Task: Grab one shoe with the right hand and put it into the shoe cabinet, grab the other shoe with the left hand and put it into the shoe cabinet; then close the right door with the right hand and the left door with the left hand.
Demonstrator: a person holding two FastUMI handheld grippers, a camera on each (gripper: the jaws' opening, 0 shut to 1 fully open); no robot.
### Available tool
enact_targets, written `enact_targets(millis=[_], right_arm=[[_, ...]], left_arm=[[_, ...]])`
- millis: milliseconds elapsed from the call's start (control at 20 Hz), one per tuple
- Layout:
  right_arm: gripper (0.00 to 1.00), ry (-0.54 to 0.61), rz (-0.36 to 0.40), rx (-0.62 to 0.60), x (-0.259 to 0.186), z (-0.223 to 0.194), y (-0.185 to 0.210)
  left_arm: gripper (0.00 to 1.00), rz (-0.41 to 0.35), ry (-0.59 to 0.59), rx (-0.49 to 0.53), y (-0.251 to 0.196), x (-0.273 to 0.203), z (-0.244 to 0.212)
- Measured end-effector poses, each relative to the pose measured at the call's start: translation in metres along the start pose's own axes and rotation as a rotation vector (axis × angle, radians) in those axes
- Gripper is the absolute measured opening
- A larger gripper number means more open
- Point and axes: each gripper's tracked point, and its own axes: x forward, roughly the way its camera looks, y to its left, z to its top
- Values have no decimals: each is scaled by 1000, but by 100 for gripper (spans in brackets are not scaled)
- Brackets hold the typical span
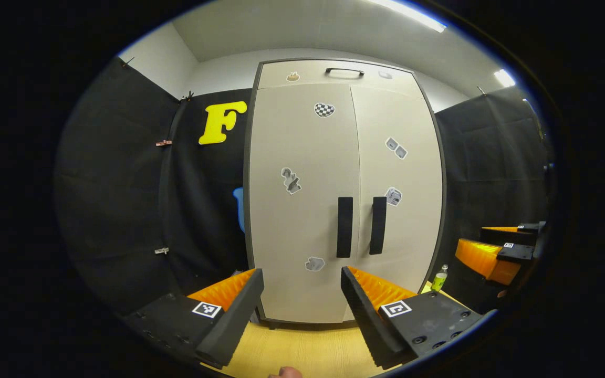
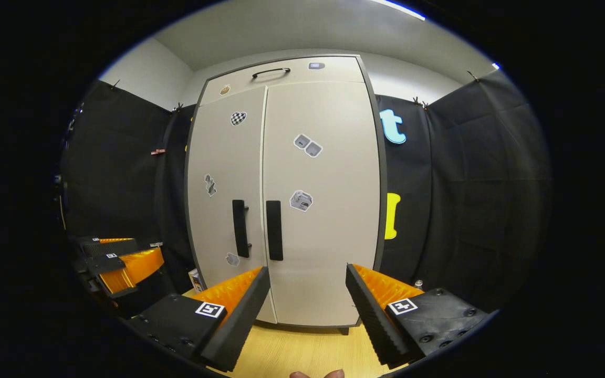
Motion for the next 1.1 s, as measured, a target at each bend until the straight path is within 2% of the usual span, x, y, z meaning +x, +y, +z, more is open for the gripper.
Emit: enact_targets(millis=[1100], right_arm=[[96,47,28,-21,26,-17,-22]], left_arm=[[94,63,30,6,-22,16,-14]])
